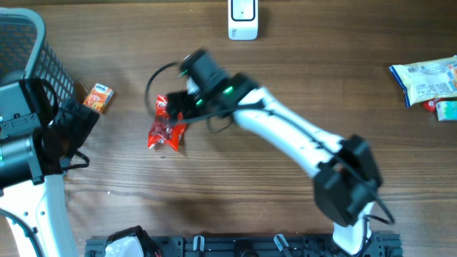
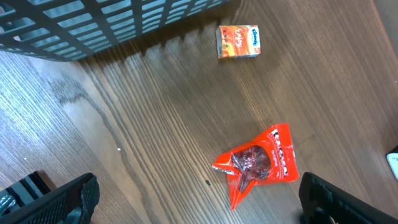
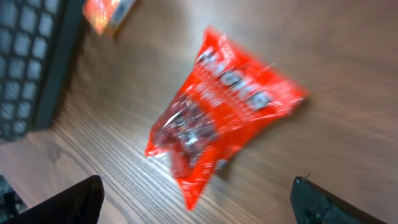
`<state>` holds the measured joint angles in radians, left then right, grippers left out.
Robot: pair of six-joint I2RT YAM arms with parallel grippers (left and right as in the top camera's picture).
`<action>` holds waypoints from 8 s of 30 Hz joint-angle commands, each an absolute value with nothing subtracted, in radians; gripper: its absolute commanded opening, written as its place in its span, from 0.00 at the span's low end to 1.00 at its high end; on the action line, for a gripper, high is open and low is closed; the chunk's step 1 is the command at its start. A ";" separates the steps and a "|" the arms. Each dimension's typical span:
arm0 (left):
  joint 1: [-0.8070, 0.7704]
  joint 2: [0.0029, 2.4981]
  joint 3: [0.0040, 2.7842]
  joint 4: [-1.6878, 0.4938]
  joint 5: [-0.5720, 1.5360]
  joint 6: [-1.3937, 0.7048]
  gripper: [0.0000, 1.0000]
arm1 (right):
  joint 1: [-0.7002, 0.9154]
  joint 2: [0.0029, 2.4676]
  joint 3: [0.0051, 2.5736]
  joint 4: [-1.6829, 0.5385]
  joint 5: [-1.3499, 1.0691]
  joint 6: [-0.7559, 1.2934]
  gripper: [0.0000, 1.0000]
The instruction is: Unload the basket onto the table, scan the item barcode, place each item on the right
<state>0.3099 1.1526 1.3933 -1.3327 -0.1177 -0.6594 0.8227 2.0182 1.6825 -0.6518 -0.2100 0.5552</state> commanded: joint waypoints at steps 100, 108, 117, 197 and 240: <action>0.317 1.152 1.393 -1.333 -0.113 -0.659 1.00 | 0.430 2.006 1.376 -0.819 0.009 0.574 0.04; 0.317 1.152 1.393 -1.333 -0.113 -0.659 1.00 | 0.428 1.975 1.326 -0.838 -0.107 0.549 0.04; 0.317 1.152 1.393 -1.333 -0.113 -0.659 1.00 | 0.425 1.700 1.363 -0.868 -0.113 0.497 0.53; 0.317 1.152 1.393 -1.333 -0.113 -0.659 1.00 | 0.530 1.915 1.042 -0.150 -1.037 0.748 0.04; 0.317 1.152 1.393 -1.333 -0.113 -0.659 1.00 | 0.921 1.711 1.146 -0.471 -0.170 0.081 0.99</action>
<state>0.3099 1.1526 1.3933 -1.3327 -0.1177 -0.6594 0.8436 1.7203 1.1351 -0.4919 -0.4351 0.0792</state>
